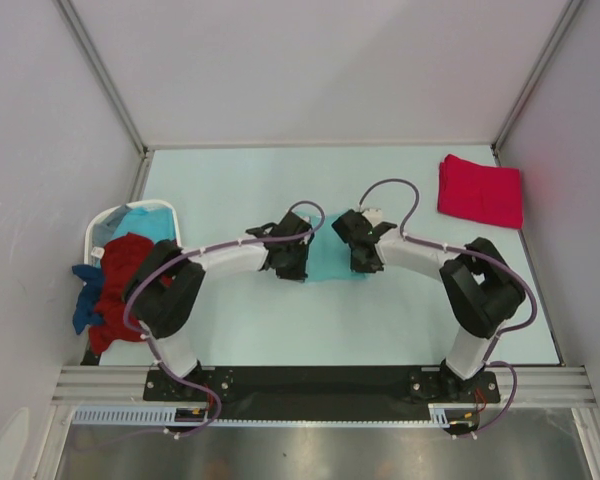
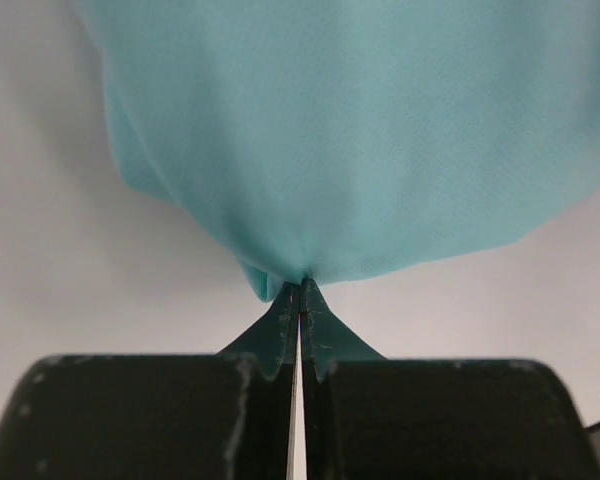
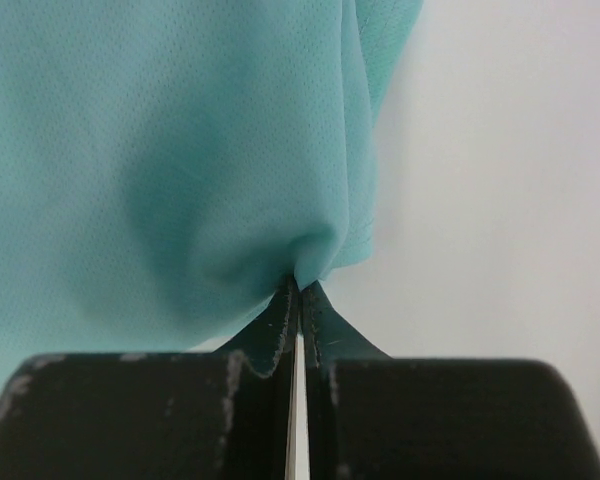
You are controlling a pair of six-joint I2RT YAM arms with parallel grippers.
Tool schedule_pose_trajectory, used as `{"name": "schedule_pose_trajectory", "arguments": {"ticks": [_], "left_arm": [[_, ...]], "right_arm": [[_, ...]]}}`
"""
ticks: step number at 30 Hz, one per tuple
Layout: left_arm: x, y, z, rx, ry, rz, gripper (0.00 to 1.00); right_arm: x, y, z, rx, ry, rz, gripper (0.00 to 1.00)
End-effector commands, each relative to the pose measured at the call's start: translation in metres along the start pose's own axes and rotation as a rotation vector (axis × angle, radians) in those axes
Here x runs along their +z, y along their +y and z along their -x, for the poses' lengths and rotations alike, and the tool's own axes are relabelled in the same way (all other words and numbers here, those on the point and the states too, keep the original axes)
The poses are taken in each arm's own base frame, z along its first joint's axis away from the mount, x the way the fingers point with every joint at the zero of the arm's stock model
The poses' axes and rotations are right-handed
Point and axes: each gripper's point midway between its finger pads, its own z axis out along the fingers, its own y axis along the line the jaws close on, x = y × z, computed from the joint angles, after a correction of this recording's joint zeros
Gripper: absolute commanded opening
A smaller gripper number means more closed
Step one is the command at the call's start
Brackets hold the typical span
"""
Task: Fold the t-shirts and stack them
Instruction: Smooth out wrinkles on the folded tshirt
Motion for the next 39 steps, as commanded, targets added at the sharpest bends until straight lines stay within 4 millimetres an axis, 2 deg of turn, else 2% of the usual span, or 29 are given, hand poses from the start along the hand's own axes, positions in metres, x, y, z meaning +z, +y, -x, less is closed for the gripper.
{"name": "schedule_pose_trajectory", "arguments": {"ticks": [1, 2, 4, 5, 7, 9, 13, 16, 17, 19, 20, 22, 23, 24, 26, 28, 30, 31, 32, 33, 37, 38, 39], "left_arm": [[-0.032, -0.019, -0.019, -0.006, -0.047, -0.044, 0.00], [-0.033, -0.017, -0.034, 0.002, -0.024, -0.040, 0.00], [-0.045, -0.015, -0.038, -0.007, -0.055, -0.029, 0.00], [-0.046, -0.011, -0.050, -0.004, -0.042, -0.022, 0.00], [-0.057, -0.011, -0.057, -0.010, -0.054, -0.032, 0.00], [-0.059, -0.003, -0.069, -0.019, -0.041, -0.019, 0.00], [-0.064, 0.003, -0.071, -0.016, -0.065, -0.007, 0.00], [-0.068, -0.001, -0.057, 0.005, -0.104, -0.006, 0.00], [-0.073, -0.006, -0.045, 0.012, -0.140, -0.004, 0.02], [-0.082, -0.010, -0.029, 0.027, -0.188, -0.004, 0.13], [-0.092, -0.019, -0.013, 0.029, -0.227, -0.016, 0.17], [-0.103, -0.021, 0.002, 0.043, -0.271, 0.004, 0.33], [-0.114, -0.029, 0.018, 0.040, -0.312, -0.009, 0.39], [-0.120, -0.028, 0.024, 0.048, -0.330, 0.007, 0.51], [-0.134, -0.038, 0.042, 0.059, -0.373, -0.007, 0.57], [-0.137, -0.039, 0.054, 0.074, -0.394, 0.008, 0.60], [-0.141, -0.040, 0.071, 0.077, -0.418, 0.010, 0.60], [-0.131, -0.032, 0.077, 0.064, -0.398, 0.028, 0.60], [-0.132, -0.032, 0.086, 0.052, -0.408, 0.023, 0.59], [-0.126, -0.029, 0.091, 0.043, -0.400, 0.025, 0.57], [-0.098, -0.006, 0.110, -0.009, -0.363, 0.033, 0.50], [-0.084, -0.004, 0.113, -0.006, -0.340, 0.040, 0.50], [-0.079, -0.002, 0.114, -0.007, -0.329, 0.045, 0.49]], "right_arm": [[-0.024, -0.002, -0.031, 0.021, 0.004, -0.008, 0.00], [-0.029, 0.002, -0.041, 0.003, 0.008, 0.000, 0.00], [-0.031, -0.004, -0.057, 0.008, 0.032, -0.019, 0.00], [-0.037, -0.001, -0.063, 0.004, 0.033, -0.007, 0.00], [-0.041, -0.006, -0.075, 0.007, 0.045, -0.017, 0.00], [-0.049, -0.004, -0.080, 0.016, 0.041, -0.003, 0.00], [-0.053, -0.004, -0.082, 0.017, 0.034, 0.006, 0.00], [-0.056, 0.000, -0.071, 0.004, 0.006, 0.011, 0.01], [-0.058, 0.002, -0.067, -0.001, -0.006, 0.016, 0.13], [-0.068, 0.009, -0.047, 0.008, -0.056, 0.034, 0.25], [-0.072, 0.010, -0.038, 0.001, -0.087, 0.028, 0.42], [-0.085, 0.017, -0.016, 0.012, -0.127, 0.045, 0.52], [-0.088, 0.016, -0.007, 0.004, -0.148, 0.038, 0.59], [-0.093, 0.018, -0.001, 0.004, -0.159, 0.041, 0.61], [-0.102, 0.019, 0.018, 0.017, -0.189, 0.050, 0.64], [-0.111, 0.022, 0.035, 0.018, -0.219, 0.066, 0.64], [-0.109, 0.016, 0.050, 0.020, -0.235, 0.057, 0.64], [-0.107, 0.014, 0.056, 0.023, -0.239, 0.056, 0.64], [-0.103, 0.013, 0.061, 0.027, -0.231, 0.056, 0.62], [-0.095, 0.003, 0.073, 0.042, -0.238, 0.041, 0.61], [-0.065, -0.017, 0.087, 0.078, -0.203, 0.016, 0.56], [-0.060, -0.018, 0.088, 0.082, -0.190, 0.024, 0.55], [-0.051, -0.017, 0.088, 0.084, -0.183, 0.022, 0.55]]}}
